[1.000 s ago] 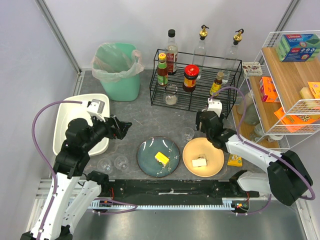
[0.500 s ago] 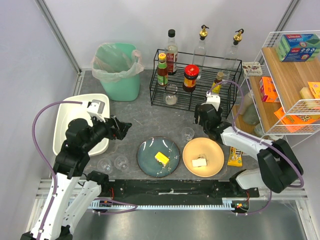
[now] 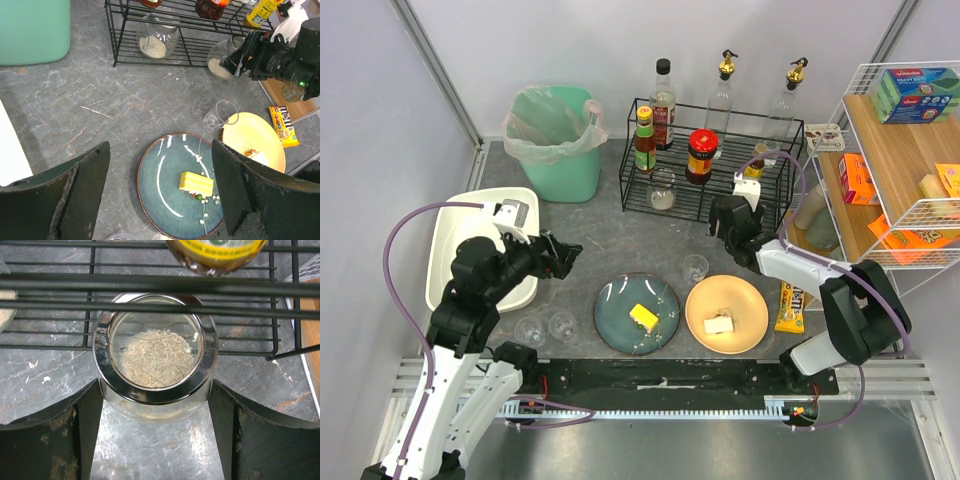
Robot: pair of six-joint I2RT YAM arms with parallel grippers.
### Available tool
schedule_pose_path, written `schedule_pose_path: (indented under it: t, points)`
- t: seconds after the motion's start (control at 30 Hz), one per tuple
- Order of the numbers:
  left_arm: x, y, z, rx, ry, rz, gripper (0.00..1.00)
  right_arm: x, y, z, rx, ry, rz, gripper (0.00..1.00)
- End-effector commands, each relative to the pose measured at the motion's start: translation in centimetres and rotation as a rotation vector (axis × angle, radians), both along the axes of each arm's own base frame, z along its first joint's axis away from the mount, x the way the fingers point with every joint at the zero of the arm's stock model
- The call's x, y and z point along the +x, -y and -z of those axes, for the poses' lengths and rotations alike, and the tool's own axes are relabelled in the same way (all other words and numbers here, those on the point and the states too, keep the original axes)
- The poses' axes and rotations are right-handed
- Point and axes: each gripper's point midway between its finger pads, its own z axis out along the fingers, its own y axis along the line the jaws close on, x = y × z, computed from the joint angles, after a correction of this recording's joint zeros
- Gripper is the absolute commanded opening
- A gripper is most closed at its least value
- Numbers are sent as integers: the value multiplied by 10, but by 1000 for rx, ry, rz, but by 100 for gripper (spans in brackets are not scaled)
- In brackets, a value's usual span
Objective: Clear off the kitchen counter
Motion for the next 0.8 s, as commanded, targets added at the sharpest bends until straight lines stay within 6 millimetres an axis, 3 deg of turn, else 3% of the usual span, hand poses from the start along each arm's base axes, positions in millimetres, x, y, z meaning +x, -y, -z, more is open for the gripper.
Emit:
schedule_pose_path:
  t: [0.0,0.4,0.77]
  points:
    - [1,-2,-15,0,43,-8,87,35,-4,-38,40,134,34,40]
    - [0,-5,-18,11,49,-19,87,55,3,-27,33,166,74,43]
    - [0,-6,-20,13,53,-23,87,63,3,-19,43,179,102,59]
